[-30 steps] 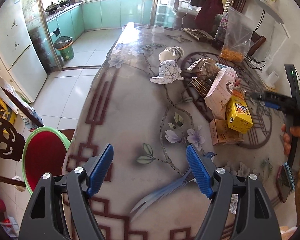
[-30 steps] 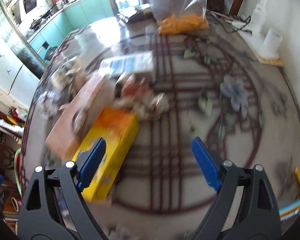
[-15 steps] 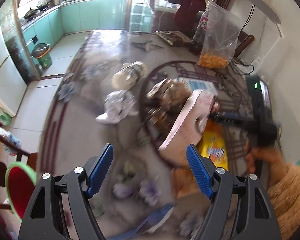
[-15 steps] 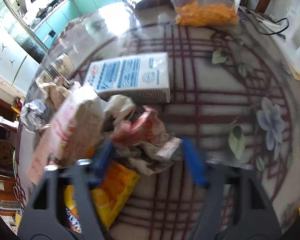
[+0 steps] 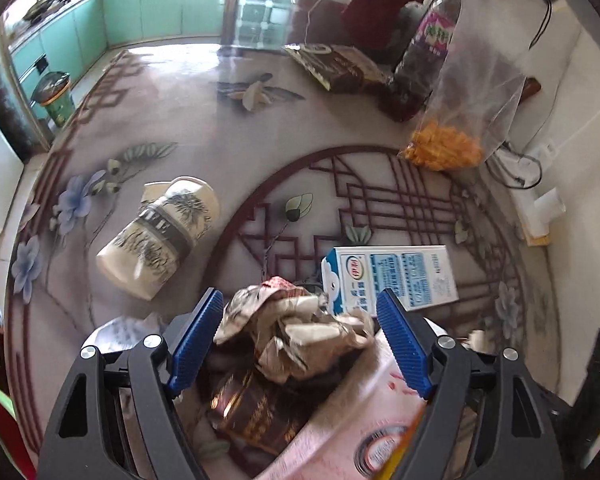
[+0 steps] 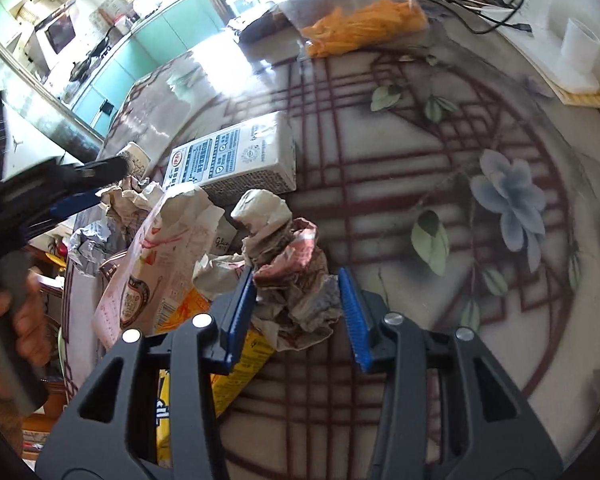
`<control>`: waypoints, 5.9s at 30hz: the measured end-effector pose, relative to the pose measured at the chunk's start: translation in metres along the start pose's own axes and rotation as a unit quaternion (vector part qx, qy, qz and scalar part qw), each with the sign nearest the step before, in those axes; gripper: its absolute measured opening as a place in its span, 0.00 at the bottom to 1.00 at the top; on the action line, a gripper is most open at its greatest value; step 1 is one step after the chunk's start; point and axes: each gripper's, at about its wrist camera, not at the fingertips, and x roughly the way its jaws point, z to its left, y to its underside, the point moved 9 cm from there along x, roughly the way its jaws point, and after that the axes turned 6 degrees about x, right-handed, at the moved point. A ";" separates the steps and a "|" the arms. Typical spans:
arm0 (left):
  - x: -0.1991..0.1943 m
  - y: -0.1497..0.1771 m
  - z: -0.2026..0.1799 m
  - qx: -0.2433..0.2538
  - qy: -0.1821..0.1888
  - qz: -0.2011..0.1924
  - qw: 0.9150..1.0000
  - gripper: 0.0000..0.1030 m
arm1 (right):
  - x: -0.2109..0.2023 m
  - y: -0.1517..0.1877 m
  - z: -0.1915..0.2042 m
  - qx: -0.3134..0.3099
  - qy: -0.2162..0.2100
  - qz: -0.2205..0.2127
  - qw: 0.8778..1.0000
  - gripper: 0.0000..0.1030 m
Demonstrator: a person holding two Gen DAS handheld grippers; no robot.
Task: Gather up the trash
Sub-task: 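Grasp crumpled paper with the left tool while the right tool grasps crumpled paper, then carry both crumpled papers over the red bucket, then open the left tool to drop its paper while the right tool drops its paper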
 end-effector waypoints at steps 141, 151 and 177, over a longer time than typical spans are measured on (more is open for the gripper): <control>-0.211 0.339 0.417 -0.173 -0.125 -0.024 0.977 0.32 | 0.014 0.282 0.468 -0.289 -0.108 0.086 0.947 0.41; -0.217 0.345 0.432 -0.187 -0.137 -0.024 0.972 0.32 | 0.020 0.295 0.485 -0.305 -0.123 0.102 0.939 0.43; -0.231 0.326 0.422 -0.170 -0.126 -0.042 0.976 0.64 | -0.006 0.261 0.451 -0.265 -0.100 0.051 0.958 0.78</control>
